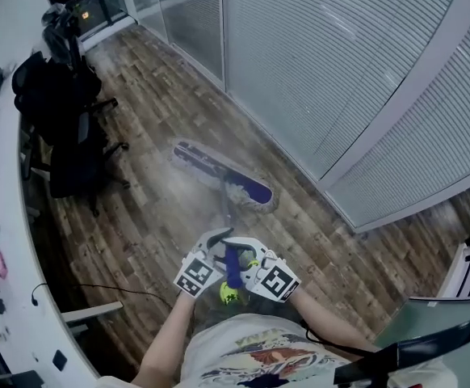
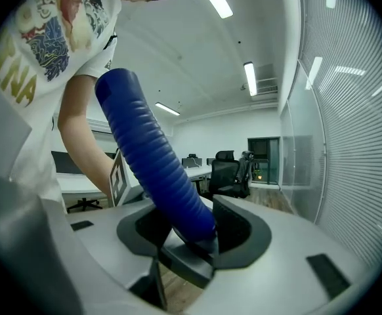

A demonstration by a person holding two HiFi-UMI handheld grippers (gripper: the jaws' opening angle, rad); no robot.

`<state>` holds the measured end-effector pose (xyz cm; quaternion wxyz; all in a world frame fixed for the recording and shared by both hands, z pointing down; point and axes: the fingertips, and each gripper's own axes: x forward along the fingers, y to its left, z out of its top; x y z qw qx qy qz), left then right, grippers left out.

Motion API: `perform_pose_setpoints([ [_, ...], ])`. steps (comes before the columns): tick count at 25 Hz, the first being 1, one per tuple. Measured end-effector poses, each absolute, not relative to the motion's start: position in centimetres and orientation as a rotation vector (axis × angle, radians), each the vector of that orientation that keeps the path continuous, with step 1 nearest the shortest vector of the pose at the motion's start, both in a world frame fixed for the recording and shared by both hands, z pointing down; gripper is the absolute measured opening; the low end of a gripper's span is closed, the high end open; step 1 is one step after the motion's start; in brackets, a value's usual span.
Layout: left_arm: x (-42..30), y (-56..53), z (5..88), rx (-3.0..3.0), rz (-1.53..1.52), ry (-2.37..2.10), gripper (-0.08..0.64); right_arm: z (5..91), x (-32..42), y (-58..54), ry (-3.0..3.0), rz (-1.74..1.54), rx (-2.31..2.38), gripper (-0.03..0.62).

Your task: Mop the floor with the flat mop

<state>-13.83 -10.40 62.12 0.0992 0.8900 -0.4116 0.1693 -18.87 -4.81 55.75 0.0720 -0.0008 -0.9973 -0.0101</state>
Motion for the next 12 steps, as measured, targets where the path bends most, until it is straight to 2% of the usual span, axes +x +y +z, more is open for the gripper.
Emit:
perform_pose_setpoints([
  [12, -3.3, 1.3, 60.7, 2.454, 0.442, -1.441, 0.186, 54.2, -7.2, 7.6, -2.976, -0.041, -0.29, 0.173],
])
